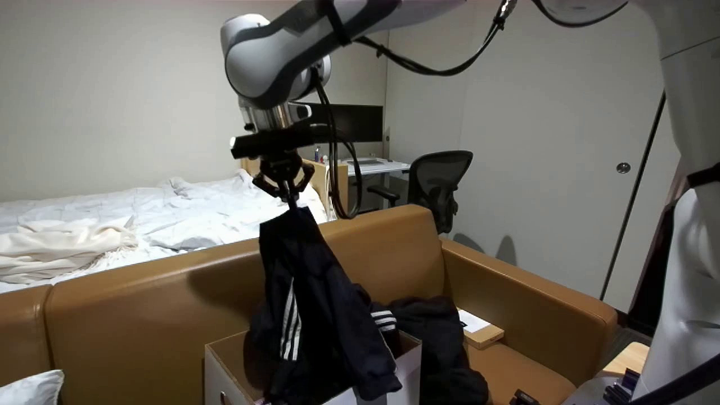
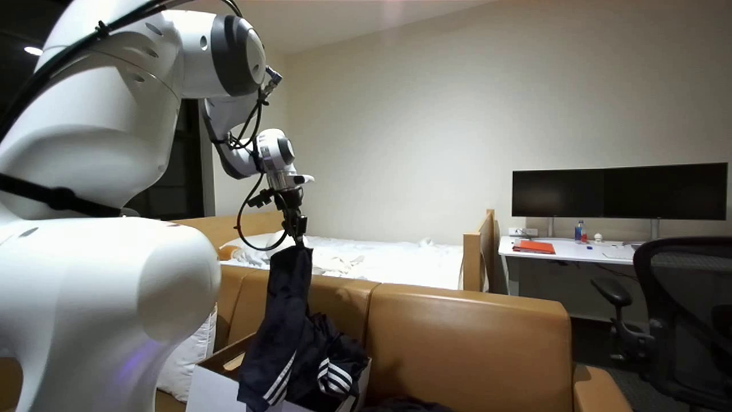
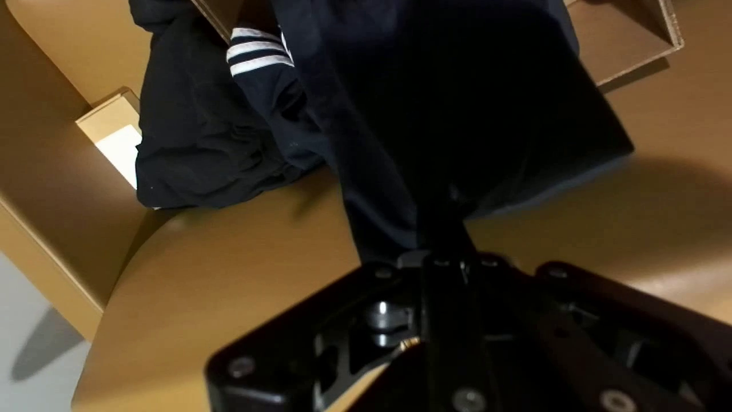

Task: Pick up the black cloth from the sofa and put it in the box

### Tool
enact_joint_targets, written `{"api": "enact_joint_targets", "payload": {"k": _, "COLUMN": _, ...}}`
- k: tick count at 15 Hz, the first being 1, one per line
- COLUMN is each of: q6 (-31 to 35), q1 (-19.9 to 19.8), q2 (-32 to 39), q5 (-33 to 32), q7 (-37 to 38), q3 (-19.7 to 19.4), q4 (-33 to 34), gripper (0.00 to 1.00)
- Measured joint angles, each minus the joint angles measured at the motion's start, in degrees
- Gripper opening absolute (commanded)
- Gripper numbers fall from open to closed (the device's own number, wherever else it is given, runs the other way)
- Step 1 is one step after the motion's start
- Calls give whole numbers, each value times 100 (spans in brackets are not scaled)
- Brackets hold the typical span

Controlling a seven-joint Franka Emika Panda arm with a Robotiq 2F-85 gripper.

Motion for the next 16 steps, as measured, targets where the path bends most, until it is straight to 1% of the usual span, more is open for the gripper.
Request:
{"api": "enact_joint_targets", "payload": {"k": 4, "q6": -394, "q1": 5, "q2": -216, "q5": -8, "q7": 2, "q3": 105, "q4": 388, "gripper": 0}}
{"api": "enact_joint_targets", "payload": {"k": 9, "q6": -459, "q1": 4, "q2": -314, "q5": -68, "q7": 99, "q3": 194, "q4": 503, "gripper": 0}}
{"api": "enact_joint_targets", "payload": {"k": 12, "q6": -371, "q1": -70, "q2": -295, "q5": -123, "q7": 95, "q3": 190, "q4": 284, "gripper": 0}}
{"api": "enact_joint_targets", "payload": {"k": 16, "q6": 198, "q1": -298, "q2": -81, "q5": -215, "q7": 68, "q3": 159, "q4": -384, "gripper": 0}}
